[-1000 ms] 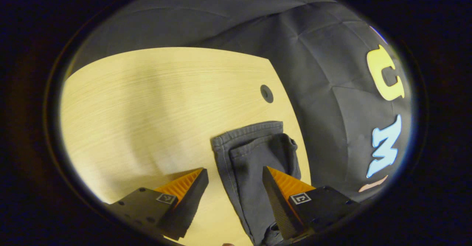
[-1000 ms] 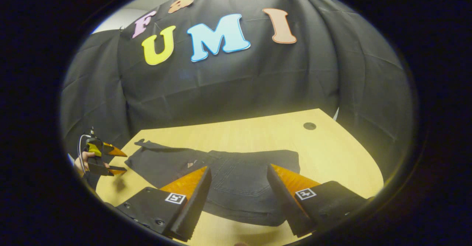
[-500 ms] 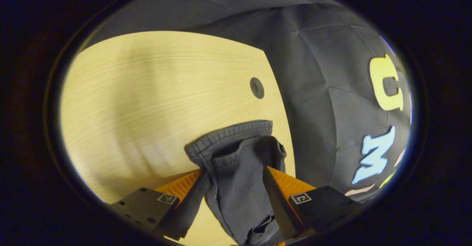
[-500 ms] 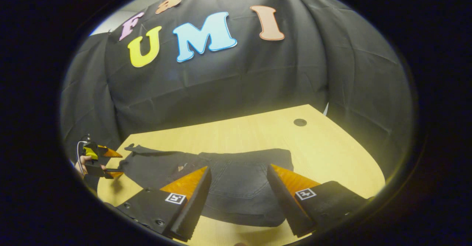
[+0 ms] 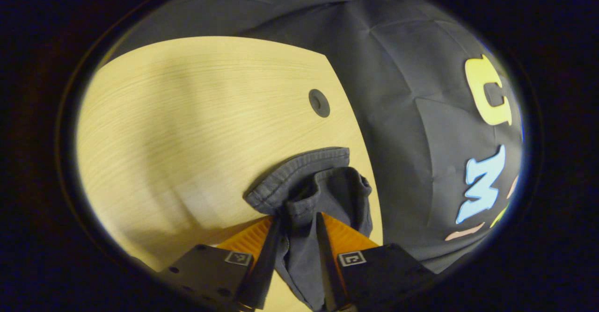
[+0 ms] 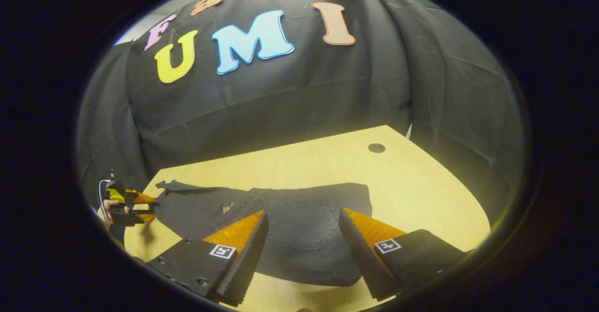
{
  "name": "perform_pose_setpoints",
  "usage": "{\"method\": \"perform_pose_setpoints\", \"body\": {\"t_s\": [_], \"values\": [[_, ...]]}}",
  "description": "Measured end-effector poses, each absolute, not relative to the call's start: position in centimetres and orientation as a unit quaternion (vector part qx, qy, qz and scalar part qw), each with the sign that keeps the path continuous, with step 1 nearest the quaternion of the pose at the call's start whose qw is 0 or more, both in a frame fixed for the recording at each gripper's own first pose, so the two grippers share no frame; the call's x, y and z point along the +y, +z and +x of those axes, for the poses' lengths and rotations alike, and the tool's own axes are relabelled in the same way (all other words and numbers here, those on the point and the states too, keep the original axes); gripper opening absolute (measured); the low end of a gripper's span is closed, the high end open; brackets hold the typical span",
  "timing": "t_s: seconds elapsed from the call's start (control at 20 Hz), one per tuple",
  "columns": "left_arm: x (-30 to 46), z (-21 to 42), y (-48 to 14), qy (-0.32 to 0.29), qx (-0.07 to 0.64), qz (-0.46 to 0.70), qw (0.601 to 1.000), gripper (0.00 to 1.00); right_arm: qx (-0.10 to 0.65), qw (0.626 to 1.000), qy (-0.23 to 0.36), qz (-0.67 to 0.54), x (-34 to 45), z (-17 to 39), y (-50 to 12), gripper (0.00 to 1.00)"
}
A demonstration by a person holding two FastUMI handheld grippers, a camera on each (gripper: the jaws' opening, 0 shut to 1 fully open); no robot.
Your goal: Grasp the waist and the cuffs of the jeans and fold them to make the two legs overlap; first hold the waist and fold one-third of the jeans toward the cuffs, then hold the cuffs and fold the remaining one-third in the same direction to finish folding.
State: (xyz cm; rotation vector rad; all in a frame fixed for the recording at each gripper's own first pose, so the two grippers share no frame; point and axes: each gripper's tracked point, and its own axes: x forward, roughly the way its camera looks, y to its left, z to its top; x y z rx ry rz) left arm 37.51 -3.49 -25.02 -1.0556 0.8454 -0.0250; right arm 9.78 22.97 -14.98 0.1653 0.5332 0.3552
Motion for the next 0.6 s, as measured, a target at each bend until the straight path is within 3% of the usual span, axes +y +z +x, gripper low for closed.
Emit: {"method": "perform_pose_setpoints", "body": {"t_s": [0.05,0.1,0.15,0.2,0.35,0.4,0.6], "values": [[-3.5,37.7,-25.3,-0.013,0.391,-0.486,0.781,0.37,0.264,0.945,0.173,0.081,22.9,9.6,-15.0,0.91],[-3.6,37.9,-25.4,-0.015,0.391,-0.489,0.780,0.39,0.265,0.945,0.173,0.079,22.9,9.5,-15.0,0.92],[-3.8,38.0,-25.3,-0.021,0.390,-0.494,0.777,0.29,0.265,0.945,0.173,0.078,22.8,9.5,-15.0,0.92],[-3.7,37.9,-25.6,-0.016,0.389,-0.495,0.776,0.29,0.265,0.946,0.173,0.077,22.8,9.6,-15.0,0.92],[-3.4,38.1,-25.4,-0.018,0.384,-0.522,0.761,0.16,0.262,0.947,0.169,0.076,22.6,9.6,-14.6,0.92],[-3.7,38.3,-25.1,-0.022,0.377,-0.544,0.749,0.07,0.260,0.947,0.169,0.077,22.5,9.6,-14.5,0.91],[-4.3,37.8,-20.0,-0.059,0.330,-0.595,0.730,0.08,0.246,0.951,0.164,0.086,22.0,10.0,-12.8,0.92]]}}
